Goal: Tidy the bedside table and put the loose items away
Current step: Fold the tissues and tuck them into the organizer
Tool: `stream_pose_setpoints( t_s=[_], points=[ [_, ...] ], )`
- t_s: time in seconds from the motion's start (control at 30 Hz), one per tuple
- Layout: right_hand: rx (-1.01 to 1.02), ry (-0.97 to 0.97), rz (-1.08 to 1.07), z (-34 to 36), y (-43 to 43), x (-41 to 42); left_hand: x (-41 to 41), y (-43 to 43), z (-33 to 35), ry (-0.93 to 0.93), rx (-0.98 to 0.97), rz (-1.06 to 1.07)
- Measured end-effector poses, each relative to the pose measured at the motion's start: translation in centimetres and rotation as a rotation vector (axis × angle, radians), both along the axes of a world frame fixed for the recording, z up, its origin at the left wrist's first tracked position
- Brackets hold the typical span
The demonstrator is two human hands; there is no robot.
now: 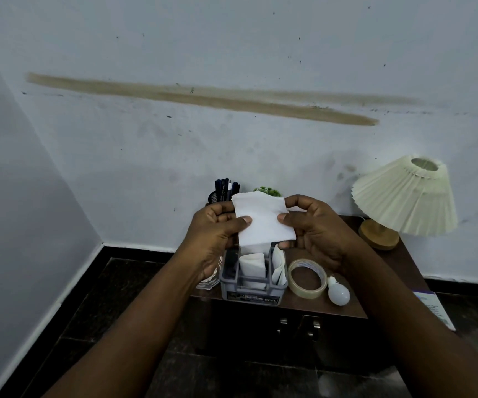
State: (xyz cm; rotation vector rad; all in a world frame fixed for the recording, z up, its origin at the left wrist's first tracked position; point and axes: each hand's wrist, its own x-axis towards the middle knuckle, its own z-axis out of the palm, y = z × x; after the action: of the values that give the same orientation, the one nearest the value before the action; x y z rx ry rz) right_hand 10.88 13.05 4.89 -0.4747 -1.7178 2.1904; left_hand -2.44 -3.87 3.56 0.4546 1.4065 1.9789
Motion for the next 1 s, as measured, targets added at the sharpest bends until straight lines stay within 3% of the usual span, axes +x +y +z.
stream_pose_setpoints(
  t_s=[0.23, 0.47, 0.7, 1.0],
  points=[
    [0.063, 0.007, 0.102, 0.02, 0.85, 0.64, 0.1, -0.62, 0.25, 0.32, -0.048, -0.006],
    [0.212, -0.039, 0.271, -0.12, 0.6, 1.05, 0.43, -0.94, 0.6, 0.453, -0.073, -0.07],
    [0.259, 0.038, 0.15, 0.15, 0.74, 0.94, -0.04, -1.04, 0.3, 0.397, -0.136, -0.063],
    [0.286, 0.03, 0.114, -0.39, 0.91, 0.82, -0.21, -1.07, 0.32, 0.253, -0.027, -0.037]
  ],
)
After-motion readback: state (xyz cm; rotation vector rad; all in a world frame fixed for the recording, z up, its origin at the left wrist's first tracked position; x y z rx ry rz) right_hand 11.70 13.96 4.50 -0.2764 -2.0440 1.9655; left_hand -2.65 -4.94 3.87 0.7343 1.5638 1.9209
